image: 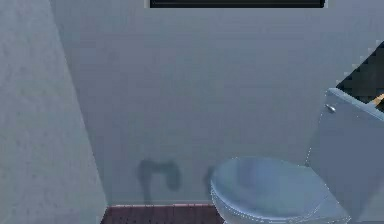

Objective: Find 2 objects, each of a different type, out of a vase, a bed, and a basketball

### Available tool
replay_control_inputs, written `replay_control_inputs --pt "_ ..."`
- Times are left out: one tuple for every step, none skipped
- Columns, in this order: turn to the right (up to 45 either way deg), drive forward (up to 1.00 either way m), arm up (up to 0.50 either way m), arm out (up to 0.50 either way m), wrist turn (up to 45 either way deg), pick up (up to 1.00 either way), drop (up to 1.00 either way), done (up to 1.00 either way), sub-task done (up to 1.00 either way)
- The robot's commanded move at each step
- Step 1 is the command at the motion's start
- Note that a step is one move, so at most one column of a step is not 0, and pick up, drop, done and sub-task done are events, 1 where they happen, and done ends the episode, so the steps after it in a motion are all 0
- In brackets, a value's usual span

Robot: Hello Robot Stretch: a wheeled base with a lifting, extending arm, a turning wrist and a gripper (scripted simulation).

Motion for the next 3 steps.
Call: replay_control_inputs --pt "42.0 0.0 0.0 0.0 0.0 0.0 0.0 0.0 0.0" --pt "0.0 0.15 0.0 0.0 0.0 0.0 0.0 0.0 0.0" --pt "45.0 0.0 0.0 0.0 0.0 0.0 0.0 0.0 0.0"
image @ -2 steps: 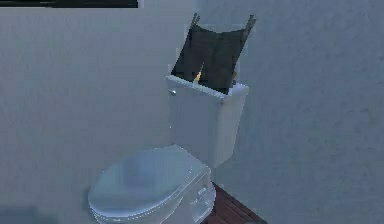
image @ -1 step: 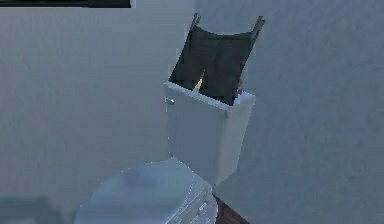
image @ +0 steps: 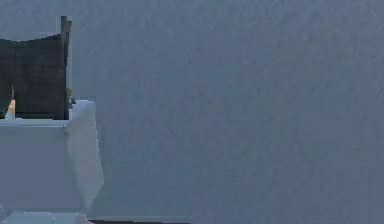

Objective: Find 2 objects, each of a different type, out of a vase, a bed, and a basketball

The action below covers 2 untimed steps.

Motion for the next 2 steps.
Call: replay_control_inputs --pt "45.0 0.0 0.0 0.0 0.0 0.0 0.0 0.0 0.0" --pt "9.0 0.0 0.0 0.0 0.0 0.0 0.0 0.0 0.0"
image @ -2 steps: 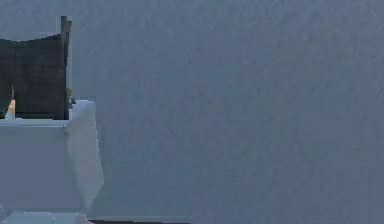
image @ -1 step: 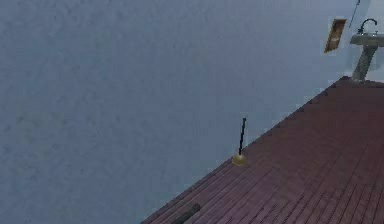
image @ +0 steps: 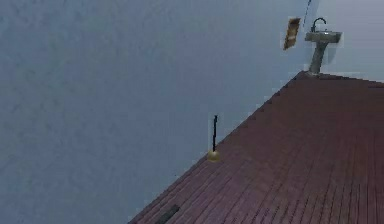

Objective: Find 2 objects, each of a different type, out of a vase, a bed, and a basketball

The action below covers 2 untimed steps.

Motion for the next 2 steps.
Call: replay_control_inputs --pt "0.0 0.3 0.0 0.0 0.0 0.0 0.0 0.0 0.0" --pt "36.0 0.0 0.0 0.0 0.0 0.0 0.0 0.0 0.0"
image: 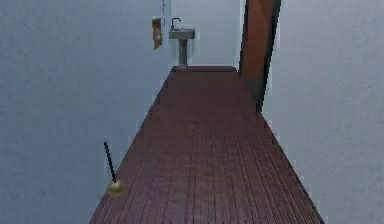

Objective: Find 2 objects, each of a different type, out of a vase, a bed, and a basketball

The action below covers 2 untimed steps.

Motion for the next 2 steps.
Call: replay_control_inputs --pt "0.0 0.45 0.0 0.0 0.0 0.0 0.0 0.0 0.0" --pt "12.0 0.0 0.0 0.0 0.0 0.0 0.0 0.0 0.0"
